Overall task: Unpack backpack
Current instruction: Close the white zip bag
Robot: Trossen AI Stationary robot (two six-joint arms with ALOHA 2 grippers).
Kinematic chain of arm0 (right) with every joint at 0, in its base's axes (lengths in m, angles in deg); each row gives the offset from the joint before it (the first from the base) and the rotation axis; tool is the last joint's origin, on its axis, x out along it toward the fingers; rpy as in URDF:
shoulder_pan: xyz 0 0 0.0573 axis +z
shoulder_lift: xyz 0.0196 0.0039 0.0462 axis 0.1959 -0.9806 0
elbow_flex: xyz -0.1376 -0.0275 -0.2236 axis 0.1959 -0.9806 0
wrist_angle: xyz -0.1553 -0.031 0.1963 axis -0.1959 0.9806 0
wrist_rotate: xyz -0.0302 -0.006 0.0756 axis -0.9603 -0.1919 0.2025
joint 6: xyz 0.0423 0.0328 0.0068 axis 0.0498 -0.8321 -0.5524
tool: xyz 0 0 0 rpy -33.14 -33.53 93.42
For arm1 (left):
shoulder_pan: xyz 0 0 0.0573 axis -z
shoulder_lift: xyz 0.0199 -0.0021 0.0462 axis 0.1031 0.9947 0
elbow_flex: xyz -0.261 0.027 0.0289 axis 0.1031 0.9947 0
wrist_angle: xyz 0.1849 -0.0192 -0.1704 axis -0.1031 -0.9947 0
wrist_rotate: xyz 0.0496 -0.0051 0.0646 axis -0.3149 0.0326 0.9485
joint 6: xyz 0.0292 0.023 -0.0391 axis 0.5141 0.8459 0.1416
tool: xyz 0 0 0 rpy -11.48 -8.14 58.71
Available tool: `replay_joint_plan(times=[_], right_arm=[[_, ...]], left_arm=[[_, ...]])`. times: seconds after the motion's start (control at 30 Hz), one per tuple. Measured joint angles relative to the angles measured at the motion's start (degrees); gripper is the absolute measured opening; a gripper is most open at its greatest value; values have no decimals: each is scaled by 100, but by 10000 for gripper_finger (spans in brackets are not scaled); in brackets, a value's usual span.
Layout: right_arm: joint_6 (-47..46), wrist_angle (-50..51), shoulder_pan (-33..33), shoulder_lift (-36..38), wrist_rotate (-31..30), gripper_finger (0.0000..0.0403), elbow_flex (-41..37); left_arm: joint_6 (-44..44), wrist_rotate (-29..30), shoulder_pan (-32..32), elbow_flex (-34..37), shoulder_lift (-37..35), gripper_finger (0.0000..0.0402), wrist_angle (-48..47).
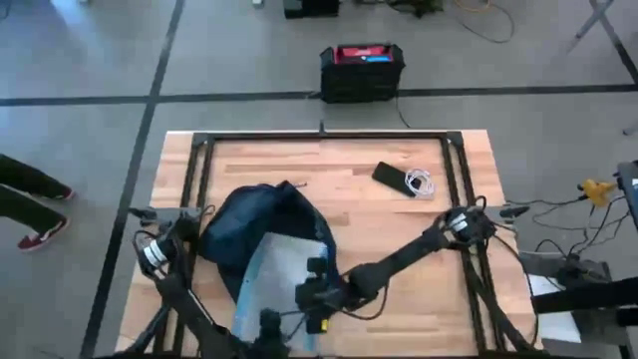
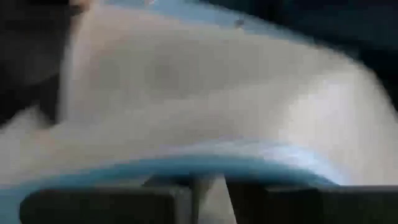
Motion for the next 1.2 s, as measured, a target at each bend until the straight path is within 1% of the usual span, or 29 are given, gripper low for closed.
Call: replay_joint_plan(times=[0.13, 0.2, 0.27, 0.33, 0.43, 0.53, 0.63, 0.73, 0.83, 0.93, 1.07, 1.2], right_arm=[[-59, 627, 121, 304, -3, 29, 2], [-101, 980, 203, 424, 23, 27, 2], [-114, 1150, 315, 506, 200, 29, 2], [-111, 1160, 452, 524, 423, 34, 2], [-83, 1011, 686, 433, 556, 46, 2], [-2, 938, 891, 262, 546, 65, -3], [64, 687, 1034, 149, 406, 87, -9], [73, 336, 1086, 41, 284, 108, -7], [87, 165, 1094, -98, 168, 125, -7], [115, 204, 1079, -175, -208, 138, -7], [435, 149, 1072, -286, -484, 147, -7], [561, 117, 995, -479, -500, 146, -7]], left_arm=[[29, 308, -51, 235, -261, 96, -29], [40, 342, -51, 366, -437, 87, -96], [37, 347, -46, 504, -612, 80, -152], [9, 469, -46, 673, -804, 77, -153], [-121, 747, -51, 964, -1115, 72, -102], [-132, 925, -51, 1332, -1402, 65, 338], [-31, 950, -57, 1706, -1621, 63, 1100], [-6, 954, -60, 2046, -1760, 60, 1662], [-1, 937, -60, 2276, -1858, 38, 2200], [179, 928, -43, 2406, -1880, 8, 2664], [372, 920, -40, 2465, -1869, 13, 2877], [525, 877, -40, 2473, -1806, 22, 2895]])
